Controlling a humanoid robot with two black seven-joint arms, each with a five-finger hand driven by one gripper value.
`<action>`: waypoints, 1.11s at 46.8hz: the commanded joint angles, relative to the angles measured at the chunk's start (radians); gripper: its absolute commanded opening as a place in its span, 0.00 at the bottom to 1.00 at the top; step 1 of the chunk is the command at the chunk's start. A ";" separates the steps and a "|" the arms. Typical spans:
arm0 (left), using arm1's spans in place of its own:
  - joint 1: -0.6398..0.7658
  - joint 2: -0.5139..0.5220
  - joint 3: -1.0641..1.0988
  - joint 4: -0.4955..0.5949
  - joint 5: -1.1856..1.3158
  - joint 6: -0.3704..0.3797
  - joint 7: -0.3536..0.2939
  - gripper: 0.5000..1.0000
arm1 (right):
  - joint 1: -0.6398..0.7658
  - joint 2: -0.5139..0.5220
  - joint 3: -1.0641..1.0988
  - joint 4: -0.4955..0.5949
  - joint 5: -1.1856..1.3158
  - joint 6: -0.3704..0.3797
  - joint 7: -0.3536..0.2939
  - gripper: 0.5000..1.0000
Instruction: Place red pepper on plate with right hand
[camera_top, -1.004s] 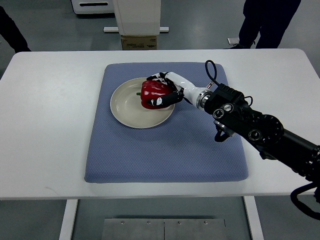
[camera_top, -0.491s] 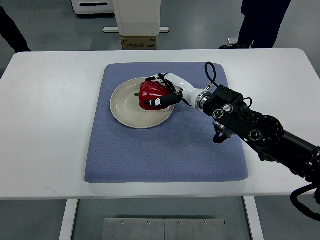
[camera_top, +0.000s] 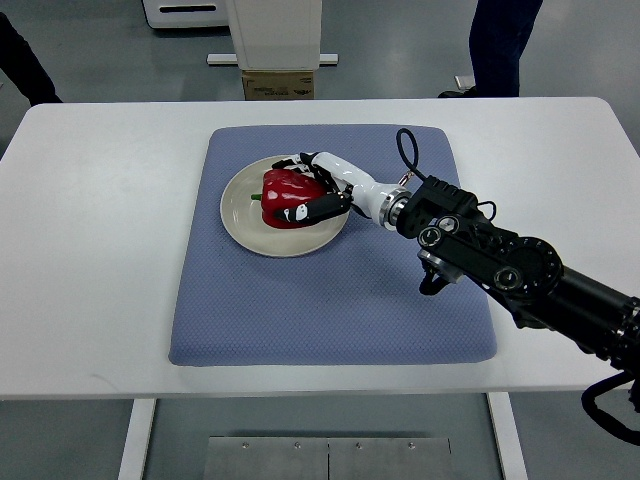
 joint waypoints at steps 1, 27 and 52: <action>0.000 0.000 0.000 0.000 0.000 0.000 0.000 1.00 | -0.004 0.000 0.000 -0.001 -0.001 0.000 0.000 0.00; 0.000 0.000 -0.001 0.000 0.000 0.000 0.000 1.00 | -0.008 0.000 0.000 -0.001 0.010 0.000 0.000 0.98; 0.000 0.000 0.000 0.000 0.000 -0.001 0.000 1.00 | -0.019 0.000 0.210 -0.001 0.013 0.003 -0.006 0.99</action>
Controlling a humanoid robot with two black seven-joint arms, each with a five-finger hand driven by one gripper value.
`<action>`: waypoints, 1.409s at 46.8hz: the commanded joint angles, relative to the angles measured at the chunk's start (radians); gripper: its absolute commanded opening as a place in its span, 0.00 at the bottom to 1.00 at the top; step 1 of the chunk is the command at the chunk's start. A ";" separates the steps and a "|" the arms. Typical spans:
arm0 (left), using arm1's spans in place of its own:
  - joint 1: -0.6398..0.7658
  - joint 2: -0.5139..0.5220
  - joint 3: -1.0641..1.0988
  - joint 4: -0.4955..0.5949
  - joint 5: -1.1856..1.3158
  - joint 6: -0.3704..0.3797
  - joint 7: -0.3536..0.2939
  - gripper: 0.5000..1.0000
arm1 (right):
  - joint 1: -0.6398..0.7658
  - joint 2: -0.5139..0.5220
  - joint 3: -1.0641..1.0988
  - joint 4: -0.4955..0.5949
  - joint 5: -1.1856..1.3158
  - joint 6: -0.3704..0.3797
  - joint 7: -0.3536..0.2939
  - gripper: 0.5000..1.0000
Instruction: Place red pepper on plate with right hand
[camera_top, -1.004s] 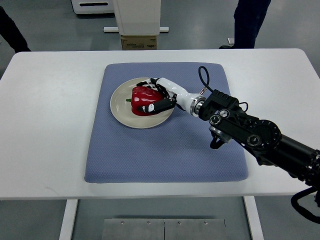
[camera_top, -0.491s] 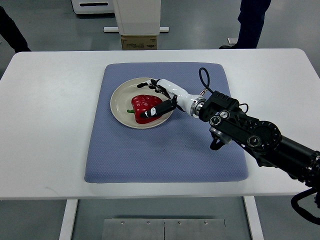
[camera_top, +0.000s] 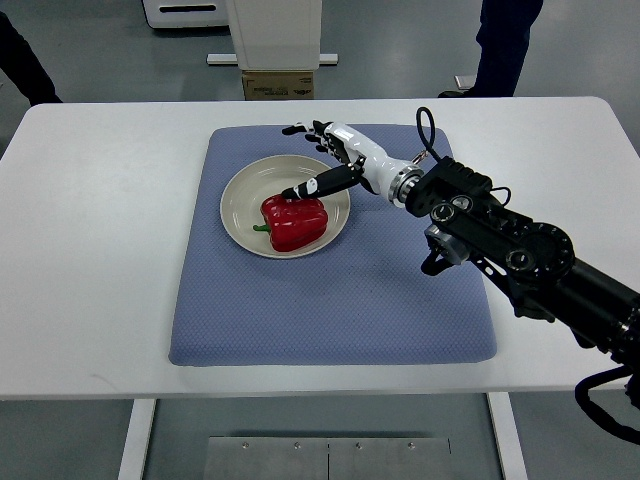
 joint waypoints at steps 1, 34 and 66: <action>0.000 0.000 -0.001 0.000 0.000 -0.002 0.000 1.00 | -0.018 0.000 0.049 0.001 0.000 0.002 -0.001 0.99; 0.000 0.000 0.000 0.000 0.000 0.000 0.000 1.00 | -0.225 -0.018 0.494 0.001 -0.017 -0.001 -0.035 0.98; 0.000 0.000 0.000 0.000 0.000 0.000 0.000 1.00 | -0.339 -0.009 0.661 0.000 0.072 -0.073 0.060 0.99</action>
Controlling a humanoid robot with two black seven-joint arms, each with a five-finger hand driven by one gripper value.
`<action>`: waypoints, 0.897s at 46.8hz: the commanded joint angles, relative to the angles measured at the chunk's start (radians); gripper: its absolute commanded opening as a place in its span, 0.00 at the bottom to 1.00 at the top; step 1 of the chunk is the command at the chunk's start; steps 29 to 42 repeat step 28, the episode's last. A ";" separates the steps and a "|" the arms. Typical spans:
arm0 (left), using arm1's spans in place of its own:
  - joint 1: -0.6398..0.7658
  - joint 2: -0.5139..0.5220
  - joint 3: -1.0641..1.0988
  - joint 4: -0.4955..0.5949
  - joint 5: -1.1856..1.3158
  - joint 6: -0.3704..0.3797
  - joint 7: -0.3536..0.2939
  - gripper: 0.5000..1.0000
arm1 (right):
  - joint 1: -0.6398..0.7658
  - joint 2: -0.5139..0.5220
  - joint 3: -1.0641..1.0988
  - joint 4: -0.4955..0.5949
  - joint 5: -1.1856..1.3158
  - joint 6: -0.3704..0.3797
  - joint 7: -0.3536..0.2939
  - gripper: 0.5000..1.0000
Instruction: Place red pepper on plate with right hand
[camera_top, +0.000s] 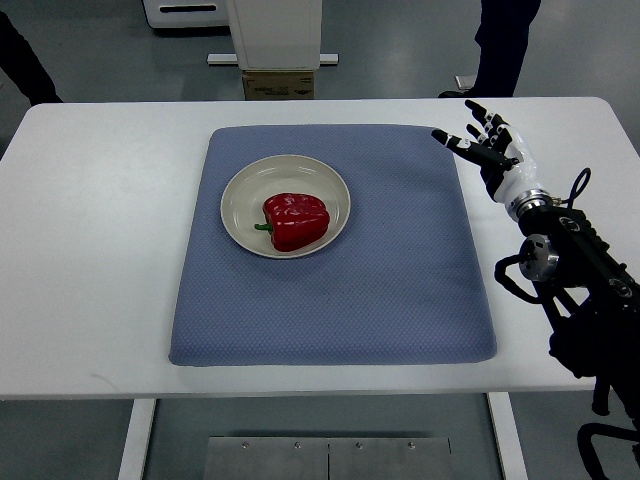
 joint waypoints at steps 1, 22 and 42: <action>0.000 0.000 0.000 0.000 0.000 0.000 0.000 1.00 | -0.008 0.000 0.000 0.000 0.011 -0.001 0.011 0.99; 0.000 0.000 0.000 0.000 0.000 0.000 0.000 1.00 | -0.028 -0.003 -0.002 -0.003 0.103 -0.001 0.014 1.00; 0.000 0.000 -0.001 0.000 0.000 0.000 0.000 1.00 | -0.028 -0.003 0.000 -0.003 0.132 -0.001 0.016 1.00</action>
